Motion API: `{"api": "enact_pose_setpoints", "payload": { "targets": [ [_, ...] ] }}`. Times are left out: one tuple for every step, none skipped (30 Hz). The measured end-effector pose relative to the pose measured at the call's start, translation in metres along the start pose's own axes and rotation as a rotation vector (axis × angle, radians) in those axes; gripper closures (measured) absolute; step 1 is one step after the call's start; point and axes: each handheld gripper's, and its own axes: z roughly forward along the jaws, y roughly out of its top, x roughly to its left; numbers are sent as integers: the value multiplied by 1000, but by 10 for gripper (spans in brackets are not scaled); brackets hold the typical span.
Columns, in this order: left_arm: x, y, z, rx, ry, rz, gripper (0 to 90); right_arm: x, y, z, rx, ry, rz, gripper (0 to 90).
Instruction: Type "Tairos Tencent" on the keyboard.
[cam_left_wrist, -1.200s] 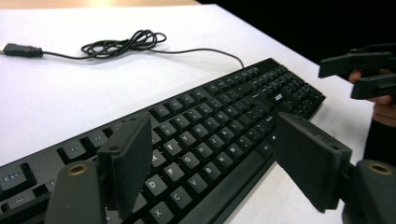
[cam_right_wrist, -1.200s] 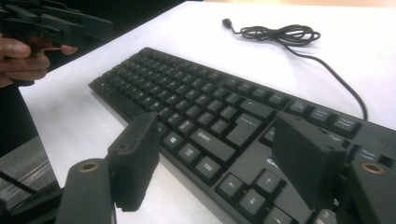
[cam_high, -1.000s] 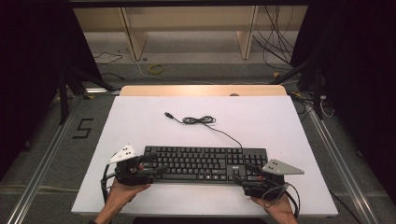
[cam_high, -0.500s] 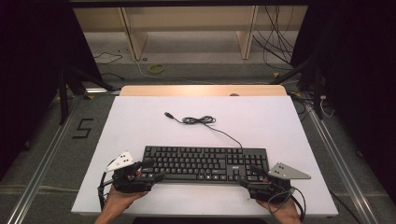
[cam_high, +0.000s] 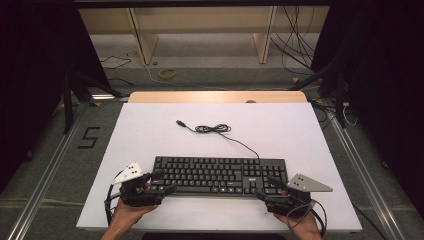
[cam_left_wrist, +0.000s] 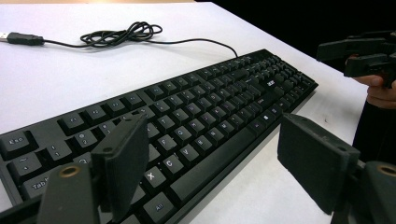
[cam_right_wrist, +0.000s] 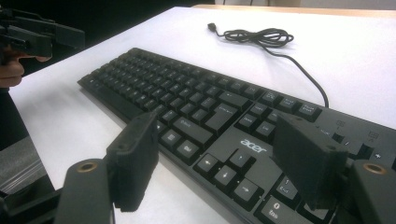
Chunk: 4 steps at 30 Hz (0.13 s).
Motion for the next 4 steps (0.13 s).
{"api": "enact_pose_setpoints", "payload": {
  "targets": [
    [0,0,0,0,1,1,245,0,0,0,-1,0,1,322],
    [0,0,0,-1,1,1,244,0,0,0,-1,0,3,321],
    [0,0,0,-2,2,-1,244,1,0,0,-3,1,3,321],
    [0,0,0,-3,3,0,245,1,1,0,-5,0,3,321]
  ]
}}
